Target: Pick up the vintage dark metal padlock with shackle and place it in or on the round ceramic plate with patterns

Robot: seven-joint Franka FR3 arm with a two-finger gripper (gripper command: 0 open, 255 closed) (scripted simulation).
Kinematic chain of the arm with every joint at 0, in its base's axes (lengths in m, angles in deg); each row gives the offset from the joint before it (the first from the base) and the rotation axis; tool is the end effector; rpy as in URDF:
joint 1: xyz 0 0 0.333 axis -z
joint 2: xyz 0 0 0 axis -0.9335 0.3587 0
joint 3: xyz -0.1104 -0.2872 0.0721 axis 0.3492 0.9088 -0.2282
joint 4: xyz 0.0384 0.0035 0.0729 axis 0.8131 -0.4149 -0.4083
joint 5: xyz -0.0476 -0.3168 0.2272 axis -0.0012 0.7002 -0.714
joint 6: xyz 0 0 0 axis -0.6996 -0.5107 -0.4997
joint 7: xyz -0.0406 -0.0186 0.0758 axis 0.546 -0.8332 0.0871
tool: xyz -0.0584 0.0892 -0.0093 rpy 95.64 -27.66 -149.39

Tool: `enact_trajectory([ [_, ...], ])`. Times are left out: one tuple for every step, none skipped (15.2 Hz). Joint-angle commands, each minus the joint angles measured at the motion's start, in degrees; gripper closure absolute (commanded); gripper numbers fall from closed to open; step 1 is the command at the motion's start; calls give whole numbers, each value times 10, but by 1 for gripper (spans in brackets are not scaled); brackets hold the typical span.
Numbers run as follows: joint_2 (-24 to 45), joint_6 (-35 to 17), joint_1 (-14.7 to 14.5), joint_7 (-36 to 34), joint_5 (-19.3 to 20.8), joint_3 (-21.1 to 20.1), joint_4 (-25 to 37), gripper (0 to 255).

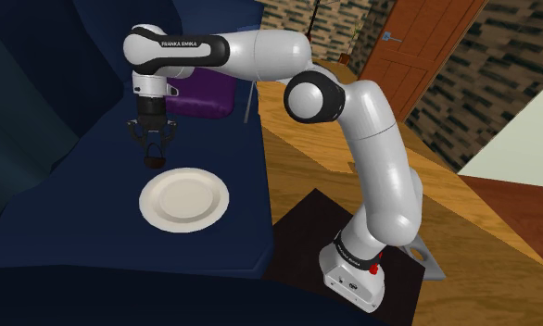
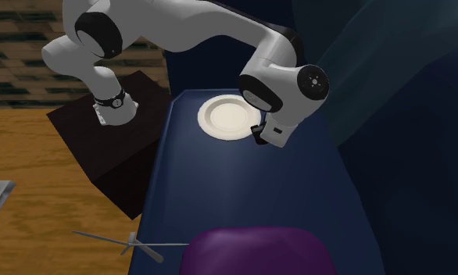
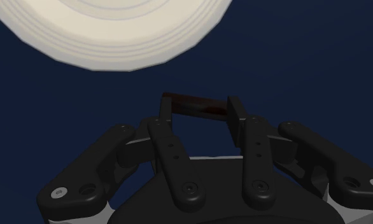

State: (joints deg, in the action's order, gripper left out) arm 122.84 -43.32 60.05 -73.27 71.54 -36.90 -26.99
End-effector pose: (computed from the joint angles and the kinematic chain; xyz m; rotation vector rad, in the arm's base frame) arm 0.6884 0.2355 0.3235 -2.8785 0.6226 0.6049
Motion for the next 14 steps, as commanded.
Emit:
enact_trajectory([
  [0,0,0,0,0,0,0,255],
  [0,0,0,0,0,0,0,255],
  [0,0,0,0,0,0,0,255],
  [0,0,0,0,0,0,0,255],
  [0,0,0,0,0,0,0,255],
  [0,0,0,0,0,0,0,255],
  [-2,6,0,-2,0,0,4,255],
  [-4,12,0,-3,0,-1,9,255],
  [-5,18,0,-5,0,-1,13,255],
  [-7,25,0,-6,0,-1,19,255],
  [-8,32,0,-8,-1,-1,25,255],
  [-9,38,0,-9,-1,-2,30,255],
  [-10,45,0,-11,-1,-2,36,255],
  [-11,52,-1,-13,-1,-2,43,255],
])
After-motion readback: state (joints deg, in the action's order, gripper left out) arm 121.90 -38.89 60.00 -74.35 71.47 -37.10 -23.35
